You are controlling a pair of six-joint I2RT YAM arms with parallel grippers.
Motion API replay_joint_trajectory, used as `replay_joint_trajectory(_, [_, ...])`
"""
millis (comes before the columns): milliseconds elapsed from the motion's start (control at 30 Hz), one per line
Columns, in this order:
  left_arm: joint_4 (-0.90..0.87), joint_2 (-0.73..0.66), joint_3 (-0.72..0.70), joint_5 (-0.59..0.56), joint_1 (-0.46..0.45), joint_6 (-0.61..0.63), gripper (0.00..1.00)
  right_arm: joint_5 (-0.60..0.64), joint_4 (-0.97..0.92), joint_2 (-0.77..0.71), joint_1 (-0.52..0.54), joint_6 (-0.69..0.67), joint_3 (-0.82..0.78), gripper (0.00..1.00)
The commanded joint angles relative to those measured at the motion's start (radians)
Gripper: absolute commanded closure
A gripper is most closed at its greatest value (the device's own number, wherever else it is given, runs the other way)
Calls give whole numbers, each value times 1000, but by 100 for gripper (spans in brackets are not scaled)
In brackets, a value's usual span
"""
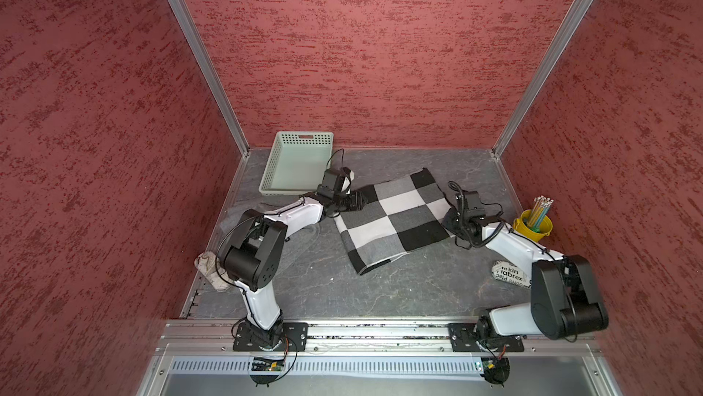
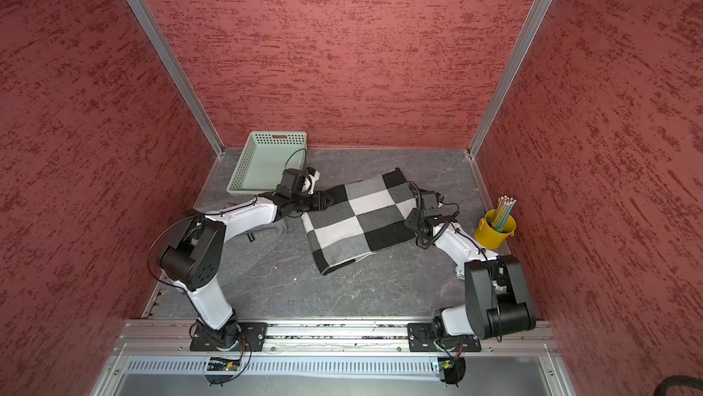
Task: Roll up the scarf and place it into the basket
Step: Adjust the scarf at the center of the board.
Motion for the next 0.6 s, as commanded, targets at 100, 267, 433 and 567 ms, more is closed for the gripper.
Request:
replay_joint_trajectory(100, [-51, -25, -63, -10, -54, 26, 50, -38, -16, 255, -56, -84, 180, 67])
replay_joint_trajectory(267, [-86, -39, -104, -28, -119, 18, 51, -50, -129, 482, -108, -183, 405, 69])
replay_joint_trajectory(433, [-81, -7, -135, -34, -244, -37, 53, -65, -255, 684, -161, -292, 687, 65])
replay_joint_trajectory(567, [-46, -5, -131, -66, -329, -127, 53, -58, -330, 806, -194, -350, 886, 61])
